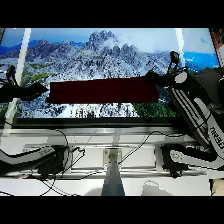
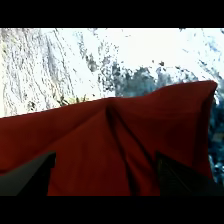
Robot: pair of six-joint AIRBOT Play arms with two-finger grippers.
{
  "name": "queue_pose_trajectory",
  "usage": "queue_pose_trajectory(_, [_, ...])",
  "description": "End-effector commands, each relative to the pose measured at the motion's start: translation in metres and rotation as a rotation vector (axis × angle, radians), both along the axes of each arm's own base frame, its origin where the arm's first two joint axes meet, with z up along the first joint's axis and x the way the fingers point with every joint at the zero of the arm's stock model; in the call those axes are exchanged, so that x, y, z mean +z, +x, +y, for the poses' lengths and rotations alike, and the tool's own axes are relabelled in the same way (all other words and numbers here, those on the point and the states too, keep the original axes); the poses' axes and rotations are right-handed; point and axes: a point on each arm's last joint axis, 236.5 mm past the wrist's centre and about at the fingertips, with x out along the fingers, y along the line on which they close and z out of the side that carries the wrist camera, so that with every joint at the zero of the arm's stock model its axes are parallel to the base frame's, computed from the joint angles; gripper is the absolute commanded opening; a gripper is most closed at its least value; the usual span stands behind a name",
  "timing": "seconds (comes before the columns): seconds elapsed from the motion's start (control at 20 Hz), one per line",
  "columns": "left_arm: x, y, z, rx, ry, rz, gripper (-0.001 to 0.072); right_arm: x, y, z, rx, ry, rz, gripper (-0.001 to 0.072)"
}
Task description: Fold the clothes and pants, and hang the long-sleeved shirts on hangers.
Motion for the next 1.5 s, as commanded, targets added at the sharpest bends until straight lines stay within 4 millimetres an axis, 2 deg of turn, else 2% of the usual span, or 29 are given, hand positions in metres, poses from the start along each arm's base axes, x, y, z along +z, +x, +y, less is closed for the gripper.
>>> queue_pose_trajectory(0.0, [-0.019, -0.013, -0.024, -0.11, -0.128, 0.059, 0.069, -0.002, -0.003, 0.0, 0.017, -0.011, 0.01, 0.0685])
queue_pose_trajectory(0.05, [-0.02, -0.004, -0.033, -0.143, -0.17, 0.007, 0.0564, -0.003, -0.004, 0.002, 0.058, -0.034, 0.002, 0.0685])
queue_pose_trajectory(0.1, [-0.023, 0.003, -0.04, -0.158, -0.205, -0.026, 0.0506, -0.005, -0.009, 0.006, 0.147, -0.082, -0.012, 0.0684])
queue_pose_trajectory(0.3, [-0.044, 0.011, -0.042, -0.163, -0.161, -0.016, 0.0499, -0.006, -0.016, 0.022, 0.245, -0.114, -0.017, 0.068])
queue_pose_trajectory(0.35, [-0.044, 0.014, -0.046, -0.175, -0.148, -0.022, 0.0448, -0.003, -0.016, 0.03, 0.263, -0.116, -0.028, 0.0658])
queue_pose_trajectory(0.4, [-0.045, 0.017, -0.052, -0.194, -0.138, -0.026, 0.0361, 0.001, -0.014, 0.042, 0.287, -0.118, -0.046, 0.0613])
queue_pose_trajectory(0.5, [-0.046, 0.023, -0.068, -0.237, -0.12, -0.035, 0.0037, 0.012, -0.007, 0.068, 0.331, -0.121, -0.097, 0.0407])
queue_pose_trajectory(0.55, [-0.044, 0.025, -0.078, -0.284, -0.114, -0.047, 0.0009, 0.018, -0.002, 0.081, 0.333, -0.11, -0.114, 0.0346])
queue_pose_trajectory(0.6, [-0.038, 0.029, -0.086, -0.327, -0.098, -0.059, 0.0008, 0.023, 0.002, 0.094, 0.326, -0.089, -0.121, 0.0194])
queue_pose_trajectory(0.65, [-0.029, 0.035, -0.092, -0.368, -0.07, -0.082, 0.0007, 0.028, 0.007, 0.11, 0.334, -0.073, -0.13, 0.0011])
queue_pose_trajectory(0.75, [0.008, 0.051, -0.1, -0.414, -0.012, -0.159, 0.0008, 0.033, 0.015, 0.14, 0.359, -0.047, -0.138, 0.0011])
queue_pose_trajectory(0.85, [0.068, 0.056, -0.11, -0.432, 0.0, -0.247, 0.0008, 0.03, 0.02, 0.173, 0.374, -0.003, -0.103, 0.0011])
queue_pose_trajectory(0.95, [0.124, 0.05, -0.113, -0.47, 0.042, -0.347, 0.0008, 0.017, 0.018, 0.213, 0.414, 0.035, -0.047, 0.0011])
queue_pose_trajectory(1.05, [0.176, 0.042, -0.111, -0.462, 0.115, -0.469, 0.0009, 0.002, 0.004, 0.265, 0.48, 0.086, 0.013, 0.0011])
queue_pose_trajectory(1.15, [0.211, 0.031, -0.113, -0.42, 0.141, -0.534, 0.001, -0.004, -0.015, 0.325, 0.538, 0.159, 0.053, 0.0011])
queue_pose_trajectory(1.3, [0.241, 0.019, -0.117, -0.407, 0.172, -0.601, 0.0009, 0.011, -0.049, 0.413, 0.647, 0.27, 0.04, 0.0011])
queue_pose_trajectory(1.4, [0.246, 0.017, -0.118, -0.407, 0.174, -0.614, 0.001, 0.032, -0.064, 0.453, 0.714, 0.302, -0.013, 0.0011])
queue_pose_trajectory(1.45, [0.248, 0.017, -0.122, -0.405, 0.154, -0.622, 0.0009, 0.042, -0.066, 0.466, 0.729, 0.313, -0.049, 0.0011])
